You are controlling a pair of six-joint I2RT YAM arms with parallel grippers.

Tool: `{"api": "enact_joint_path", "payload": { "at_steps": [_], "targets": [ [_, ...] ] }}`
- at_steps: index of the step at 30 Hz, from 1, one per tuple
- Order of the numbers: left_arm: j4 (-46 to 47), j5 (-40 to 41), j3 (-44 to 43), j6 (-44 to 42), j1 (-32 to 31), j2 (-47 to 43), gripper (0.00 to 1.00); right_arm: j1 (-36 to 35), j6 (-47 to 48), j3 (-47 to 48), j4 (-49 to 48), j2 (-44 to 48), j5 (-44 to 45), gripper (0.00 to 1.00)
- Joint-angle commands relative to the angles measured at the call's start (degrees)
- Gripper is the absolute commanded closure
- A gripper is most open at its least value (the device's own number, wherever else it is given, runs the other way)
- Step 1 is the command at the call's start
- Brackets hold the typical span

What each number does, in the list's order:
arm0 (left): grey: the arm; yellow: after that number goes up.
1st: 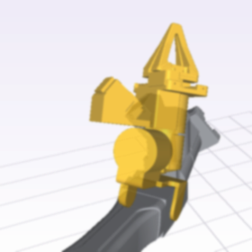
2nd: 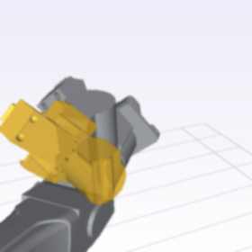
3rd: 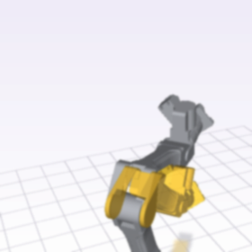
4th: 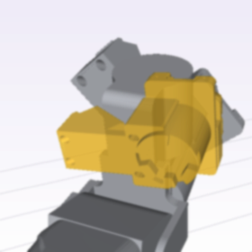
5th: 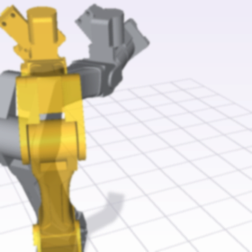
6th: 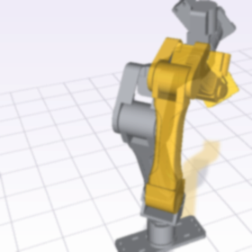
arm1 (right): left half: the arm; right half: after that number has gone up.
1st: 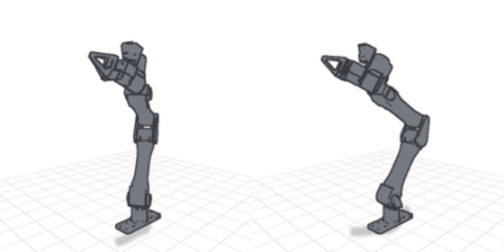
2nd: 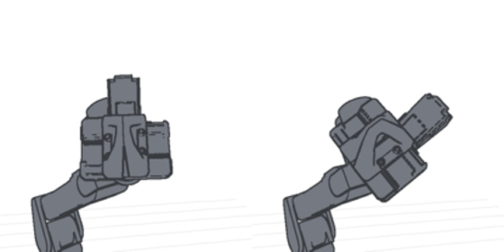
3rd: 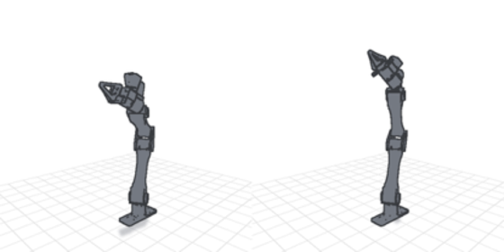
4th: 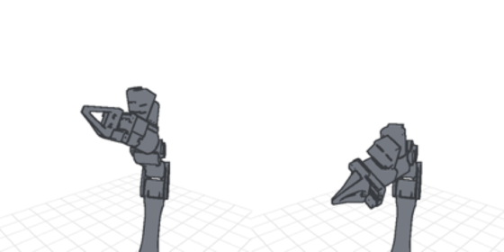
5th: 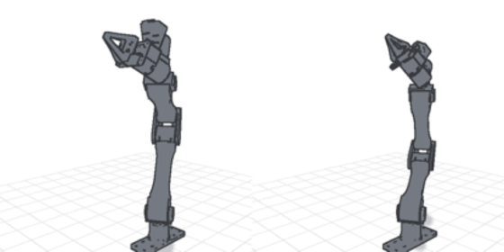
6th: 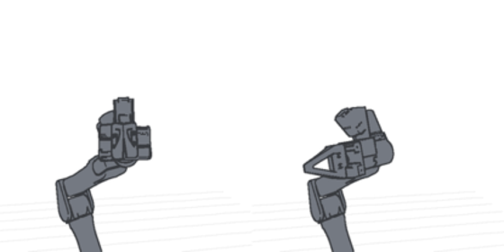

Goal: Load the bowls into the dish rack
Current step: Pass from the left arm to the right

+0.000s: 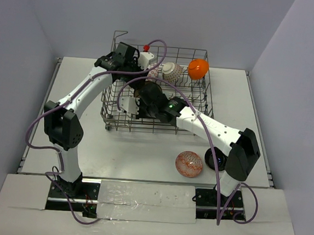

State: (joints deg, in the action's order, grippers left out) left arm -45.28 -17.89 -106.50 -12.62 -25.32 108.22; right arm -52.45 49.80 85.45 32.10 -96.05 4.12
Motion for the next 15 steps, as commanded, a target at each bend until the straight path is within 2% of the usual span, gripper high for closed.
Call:
{"api": "enact_joint_path", "payload": {
  "at_steps": [1, 9, 15],
  "targets": [
    [0.9, 4.3, -2.7, 1.1, 0.4, 0.1, 0.67, 0.3, 1.4, 4.5, -5.0, 1.4, 2.1, 1.0],
    [0.9, 4.5, -4.3, 1.5, 0.5, -0.4, 0.64, 0.9, 1.0, 4.1, -4.9, 1.6, 1.1, 1.0],
    [-0.8, 8.3, -11.0, 1.2, 0.8, -0.5, 0.62, 1.3, 0.6, 4.1, -4.9, 1.0, 0.4, 1.0]
  ]
}}
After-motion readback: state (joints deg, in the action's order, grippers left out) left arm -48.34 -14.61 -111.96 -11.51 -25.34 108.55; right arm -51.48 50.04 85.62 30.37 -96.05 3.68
